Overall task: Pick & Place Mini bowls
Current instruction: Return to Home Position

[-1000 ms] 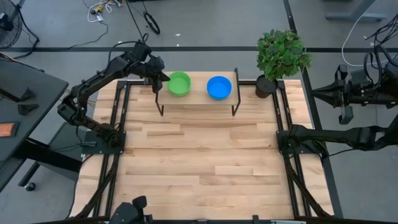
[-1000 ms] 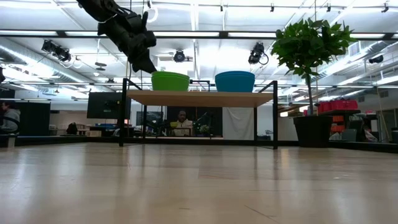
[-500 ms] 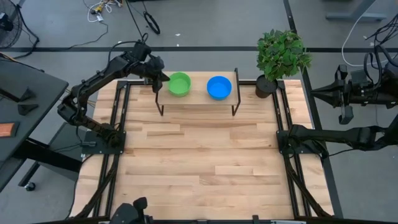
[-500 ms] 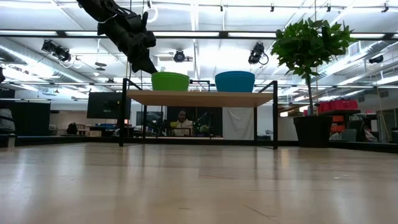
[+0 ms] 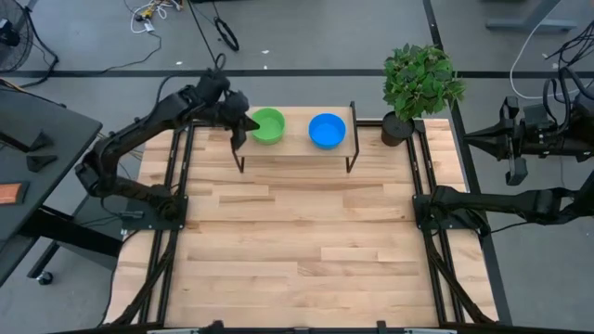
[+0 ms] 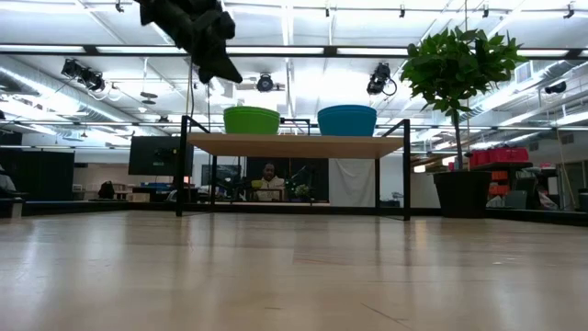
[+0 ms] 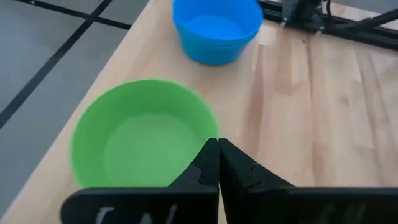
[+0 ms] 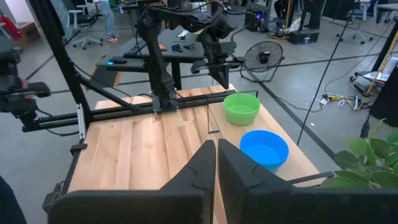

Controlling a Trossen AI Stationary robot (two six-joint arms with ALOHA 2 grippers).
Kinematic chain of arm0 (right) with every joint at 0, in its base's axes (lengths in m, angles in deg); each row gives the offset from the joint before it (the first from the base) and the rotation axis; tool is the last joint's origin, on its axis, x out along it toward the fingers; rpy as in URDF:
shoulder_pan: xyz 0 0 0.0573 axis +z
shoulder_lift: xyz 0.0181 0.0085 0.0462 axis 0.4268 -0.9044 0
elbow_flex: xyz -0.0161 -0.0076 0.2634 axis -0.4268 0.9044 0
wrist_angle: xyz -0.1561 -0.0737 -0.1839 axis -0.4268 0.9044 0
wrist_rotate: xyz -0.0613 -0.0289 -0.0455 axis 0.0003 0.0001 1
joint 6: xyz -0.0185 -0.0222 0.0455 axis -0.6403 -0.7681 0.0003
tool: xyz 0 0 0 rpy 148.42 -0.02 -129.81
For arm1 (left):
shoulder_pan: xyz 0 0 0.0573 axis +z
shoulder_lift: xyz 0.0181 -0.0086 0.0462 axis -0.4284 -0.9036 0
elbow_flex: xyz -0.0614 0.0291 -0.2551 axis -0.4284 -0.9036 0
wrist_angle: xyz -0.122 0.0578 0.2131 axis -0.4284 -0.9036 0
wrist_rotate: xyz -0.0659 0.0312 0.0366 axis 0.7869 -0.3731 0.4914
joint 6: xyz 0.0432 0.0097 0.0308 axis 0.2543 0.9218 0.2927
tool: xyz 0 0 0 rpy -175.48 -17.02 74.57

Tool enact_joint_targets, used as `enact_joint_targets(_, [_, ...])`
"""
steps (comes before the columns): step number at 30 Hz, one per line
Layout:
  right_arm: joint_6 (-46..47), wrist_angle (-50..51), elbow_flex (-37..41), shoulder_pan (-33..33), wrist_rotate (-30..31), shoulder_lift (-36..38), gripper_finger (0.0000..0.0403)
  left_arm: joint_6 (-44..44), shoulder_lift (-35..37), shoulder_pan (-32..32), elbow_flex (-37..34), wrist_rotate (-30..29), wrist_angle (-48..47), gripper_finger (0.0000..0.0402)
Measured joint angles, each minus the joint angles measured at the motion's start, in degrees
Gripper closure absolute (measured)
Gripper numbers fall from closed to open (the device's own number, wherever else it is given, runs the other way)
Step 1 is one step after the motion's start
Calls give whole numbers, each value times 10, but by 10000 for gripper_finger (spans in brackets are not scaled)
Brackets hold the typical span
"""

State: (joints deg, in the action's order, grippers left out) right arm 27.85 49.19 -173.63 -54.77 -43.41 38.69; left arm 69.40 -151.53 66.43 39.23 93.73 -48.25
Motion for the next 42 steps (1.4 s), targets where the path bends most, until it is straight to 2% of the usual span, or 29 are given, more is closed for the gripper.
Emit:
enact_joint_targets(7, [0, 0, 0, 0, 0, 0, 380, -55, 14, -54, 1, -16, 5, 402])
enact_joint_targets(17, [0, 0, 0, 0, 0, 0, 380, -71, 30, -116, 1, -27, 16, 402])
enact_joint_targets(25, [0, 0, 0, 0, 0, 0, 380, -75, 35, -231, -2, -71, 55, 402])
enact_joint_targets(27, [0, 0, 0, 0, 0, 0, 380, -65, 36, -258, -22, -68, 90, 402])
enact_joint_targets(33, [0, 0, 0, 0, 0, 0, 380, -106, 57, -306, -127, -67, 220, 401])
enact_joint_targets(42, [0, 0, 0, 0, 0, 0, 380, -174, 138, -324, -291, -73, 377, 401])
